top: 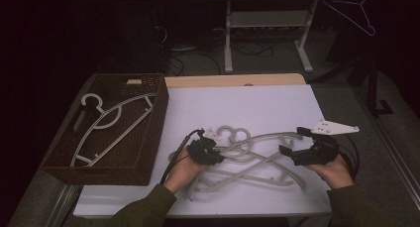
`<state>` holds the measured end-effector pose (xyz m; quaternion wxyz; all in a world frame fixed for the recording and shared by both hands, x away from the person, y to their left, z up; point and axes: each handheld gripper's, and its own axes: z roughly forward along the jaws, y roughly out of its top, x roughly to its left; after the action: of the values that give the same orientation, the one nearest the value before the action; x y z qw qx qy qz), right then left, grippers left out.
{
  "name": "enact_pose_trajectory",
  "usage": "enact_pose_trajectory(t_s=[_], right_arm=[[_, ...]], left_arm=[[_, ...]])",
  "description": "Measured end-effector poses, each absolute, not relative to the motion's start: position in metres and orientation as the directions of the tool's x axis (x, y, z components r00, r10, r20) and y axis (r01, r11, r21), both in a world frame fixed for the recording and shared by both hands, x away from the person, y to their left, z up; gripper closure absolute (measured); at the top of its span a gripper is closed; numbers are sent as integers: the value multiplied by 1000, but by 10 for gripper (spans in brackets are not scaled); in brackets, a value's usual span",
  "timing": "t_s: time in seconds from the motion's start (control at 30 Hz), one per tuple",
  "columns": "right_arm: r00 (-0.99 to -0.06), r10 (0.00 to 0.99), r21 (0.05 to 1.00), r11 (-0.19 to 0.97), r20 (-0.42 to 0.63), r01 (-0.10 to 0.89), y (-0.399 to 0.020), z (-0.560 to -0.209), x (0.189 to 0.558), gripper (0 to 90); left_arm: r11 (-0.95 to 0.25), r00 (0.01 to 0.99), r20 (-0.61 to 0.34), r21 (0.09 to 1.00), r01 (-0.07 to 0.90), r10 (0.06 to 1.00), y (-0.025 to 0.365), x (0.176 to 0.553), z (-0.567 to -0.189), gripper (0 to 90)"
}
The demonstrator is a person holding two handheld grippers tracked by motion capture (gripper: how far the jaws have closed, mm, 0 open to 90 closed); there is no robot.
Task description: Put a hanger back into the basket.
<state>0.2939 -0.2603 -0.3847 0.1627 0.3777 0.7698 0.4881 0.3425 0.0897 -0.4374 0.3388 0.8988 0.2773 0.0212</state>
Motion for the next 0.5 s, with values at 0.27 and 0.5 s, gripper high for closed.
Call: enact_pose_trajectory(t_s=[0.27,0.5], right_arm=[[-662,740,874,239,118,423,-260,-385,294,25],[-663,739,872,240,121,426,-260,-386,294,25]], left_arm=[[-603,837,-158,625,496,525,95,345,-436,798],[-588,834,-188,629,508,519,100,345,-431,816]])
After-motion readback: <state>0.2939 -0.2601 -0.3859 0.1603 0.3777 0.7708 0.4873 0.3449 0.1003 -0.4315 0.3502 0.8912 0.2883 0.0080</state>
